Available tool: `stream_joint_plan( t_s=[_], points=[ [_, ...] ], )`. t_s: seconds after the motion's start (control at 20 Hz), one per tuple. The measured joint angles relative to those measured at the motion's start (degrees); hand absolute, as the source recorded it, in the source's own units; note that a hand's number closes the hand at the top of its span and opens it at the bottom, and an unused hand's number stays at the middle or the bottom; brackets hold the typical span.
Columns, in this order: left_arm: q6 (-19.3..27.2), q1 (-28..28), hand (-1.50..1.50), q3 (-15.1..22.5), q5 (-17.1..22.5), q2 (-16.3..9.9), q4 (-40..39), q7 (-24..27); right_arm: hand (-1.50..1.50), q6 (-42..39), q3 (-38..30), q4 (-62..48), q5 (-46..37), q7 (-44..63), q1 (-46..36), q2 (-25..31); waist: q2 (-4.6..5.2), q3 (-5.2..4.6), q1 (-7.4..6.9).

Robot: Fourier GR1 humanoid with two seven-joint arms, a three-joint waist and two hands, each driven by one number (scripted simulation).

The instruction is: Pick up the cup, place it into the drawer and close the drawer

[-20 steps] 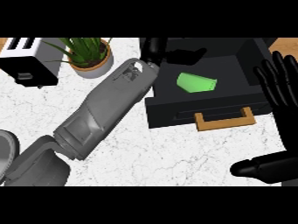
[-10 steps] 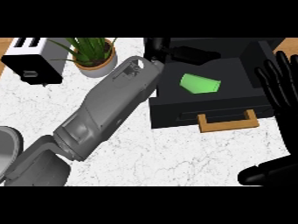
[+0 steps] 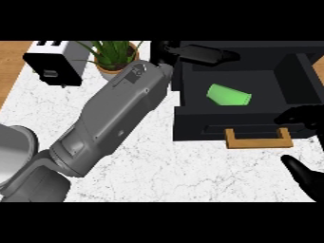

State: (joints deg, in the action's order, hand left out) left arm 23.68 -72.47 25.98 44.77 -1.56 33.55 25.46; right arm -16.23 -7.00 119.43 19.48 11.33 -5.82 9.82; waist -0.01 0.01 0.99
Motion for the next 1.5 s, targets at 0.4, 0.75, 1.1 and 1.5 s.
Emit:
stream_joint_plan(
  t_s=[0.4,0.75,1.1,1.5],
  points=[
    [0.81,12.13,-1.50,-1.72,0.94,-7.59,14.02,-3.00,1.50,-4.49,1.48,1.83,-7.50,-0.87,3.02,4.72,-0.65,-0.04,-2.42],
    [0.22,27.92,-1.50,-2.24,1.62,-17.08,31.90,-6.54,1.50,-5.36,3.71,0.37,-14.94,-1.51,4.41,5.87,-0.62,-0.03,-3.06],
    [-3.20,40.75,-1.50,-5.48,3.01,-24.03,43.70,-7.98,1.50,-4.35,8.94,-5.31,-28.29,-6.77,2.99,6.15,-0.23,-0.01,-2.75],
    [-10.02,52.38,-1.50,-8.90,3.99,-29.02,49.52,-5.64,1.50,-0.93,16.30,-14.96,-47.99,-16.30,0.88,10.34,-0.03,0.00,-2.66]
  ],
)
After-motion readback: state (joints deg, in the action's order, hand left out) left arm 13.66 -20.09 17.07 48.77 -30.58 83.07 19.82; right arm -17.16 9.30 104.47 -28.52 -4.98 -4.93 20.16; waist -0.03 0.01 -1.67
